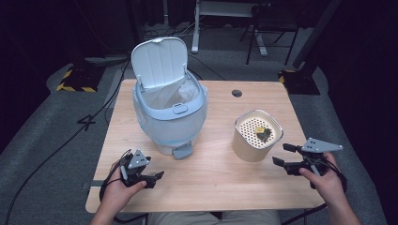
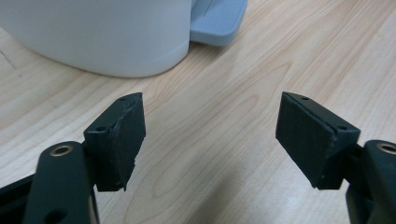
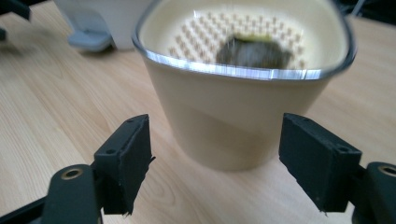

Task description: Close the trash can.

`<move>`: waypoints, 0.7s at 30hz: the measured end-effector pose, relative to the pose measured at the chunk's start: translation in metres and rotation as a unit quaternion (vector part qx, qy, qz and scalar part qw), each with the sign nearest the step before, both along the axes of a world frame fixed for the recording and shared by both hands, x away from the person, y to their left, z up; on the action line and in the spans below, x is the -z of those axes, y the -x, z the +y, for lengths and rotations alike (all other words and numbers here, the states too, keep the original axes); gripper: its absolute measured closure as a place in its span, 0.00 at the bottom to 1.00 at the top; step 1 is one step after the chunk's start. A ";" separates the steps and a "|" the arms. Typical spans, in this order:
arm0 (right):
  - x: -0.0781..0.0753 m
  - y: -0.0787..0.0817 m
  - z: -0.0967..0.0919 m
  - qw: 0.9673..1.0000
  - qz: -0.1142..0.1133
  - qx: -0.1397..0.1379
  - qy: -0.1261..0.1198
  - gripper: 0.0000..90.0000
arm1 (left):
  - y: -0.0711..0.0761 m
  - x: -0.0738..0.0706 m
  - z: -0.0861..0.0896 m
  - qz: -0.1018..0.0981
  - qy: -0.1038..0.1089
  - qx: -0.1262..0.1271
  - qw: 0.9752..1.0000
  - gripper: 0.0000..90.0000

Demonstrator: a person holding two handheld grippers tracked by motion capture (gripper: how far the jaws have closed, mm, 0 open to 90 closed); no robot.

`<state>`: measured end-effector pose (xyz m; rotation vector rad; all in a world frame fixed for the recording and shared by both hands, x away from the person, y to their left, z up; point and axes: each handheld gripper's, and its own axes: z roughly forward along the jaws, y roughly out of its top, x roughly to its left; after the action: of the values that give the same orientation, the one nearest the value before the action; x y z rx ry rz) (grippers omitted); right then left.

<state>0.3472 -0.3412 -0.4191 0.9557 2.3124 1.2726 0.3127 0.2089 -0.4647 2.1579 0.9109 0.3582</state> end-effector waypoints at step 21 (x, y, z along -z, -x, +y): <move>0.069 -0.015 -0.004 0.997 0.040 0.036 0.056 0.26 | 0.007 -0.120 0.037 -0.072 0.053 -0.028 0.996 0.29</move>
<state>0.3626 -0.3452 -0.4877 1.0588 2.3582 1.0843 0.3059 0.2457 -0.3450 1.9858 0.8901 0.4774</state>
